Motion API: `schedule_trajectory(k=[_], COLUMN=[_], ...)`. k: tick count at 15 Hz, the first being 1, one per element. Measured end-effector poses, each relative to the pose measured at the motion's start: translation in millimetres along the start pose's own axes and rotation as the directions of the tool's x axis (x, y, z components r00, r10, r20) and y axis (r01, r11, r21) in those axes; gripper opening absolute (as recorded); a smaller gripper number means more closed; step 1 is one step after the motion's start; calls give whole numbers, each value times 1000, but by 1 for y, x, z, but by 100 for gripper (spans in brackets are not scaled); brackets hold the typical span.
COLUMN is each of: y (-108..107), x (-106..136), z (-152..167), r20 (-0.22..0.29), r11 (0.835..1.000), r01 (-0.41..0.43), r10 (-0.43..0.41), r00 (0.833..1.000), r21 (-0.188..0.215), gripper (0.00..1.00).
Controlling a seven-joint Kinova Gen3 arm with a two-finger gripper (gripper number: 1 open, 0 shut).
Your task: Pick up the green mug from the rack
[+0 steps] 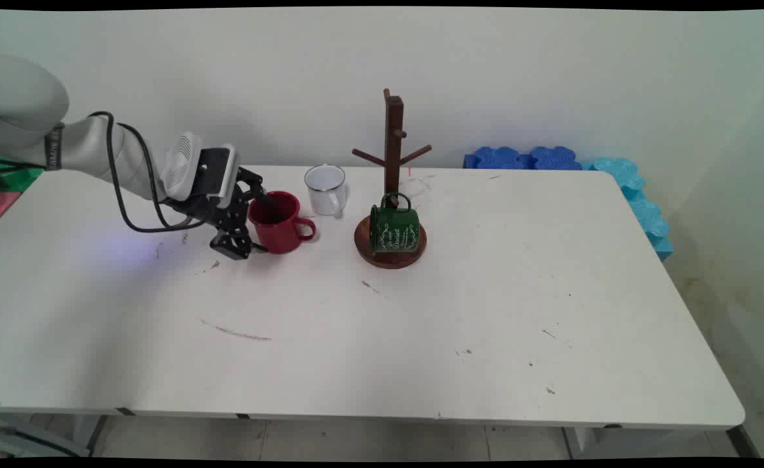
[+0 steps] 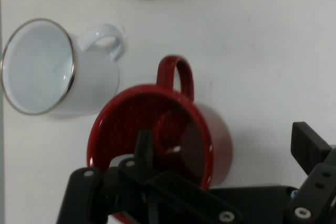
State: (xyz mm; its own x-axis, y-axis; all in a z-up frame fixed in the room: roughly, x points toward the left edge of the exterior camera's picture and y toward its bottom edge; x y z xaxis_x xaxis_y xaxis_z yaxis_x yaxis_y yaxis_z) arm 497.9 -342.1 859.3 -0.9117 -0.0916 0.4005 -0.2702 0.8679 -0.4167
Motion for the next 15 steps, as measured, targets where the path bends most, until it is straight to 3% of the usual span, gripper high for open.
schedule_trajectory(k=[7,12,15], y=[10,15,15], x=[19,34,42], z=[-9,-11,-7], r20=[-82,-150,-187], r11=[988,956,923], r01=[142,266,347], r10=[-146,-283,-374], r00=[986,947,908], r21=[-53,-119,-164], gripper=[100,100,100])
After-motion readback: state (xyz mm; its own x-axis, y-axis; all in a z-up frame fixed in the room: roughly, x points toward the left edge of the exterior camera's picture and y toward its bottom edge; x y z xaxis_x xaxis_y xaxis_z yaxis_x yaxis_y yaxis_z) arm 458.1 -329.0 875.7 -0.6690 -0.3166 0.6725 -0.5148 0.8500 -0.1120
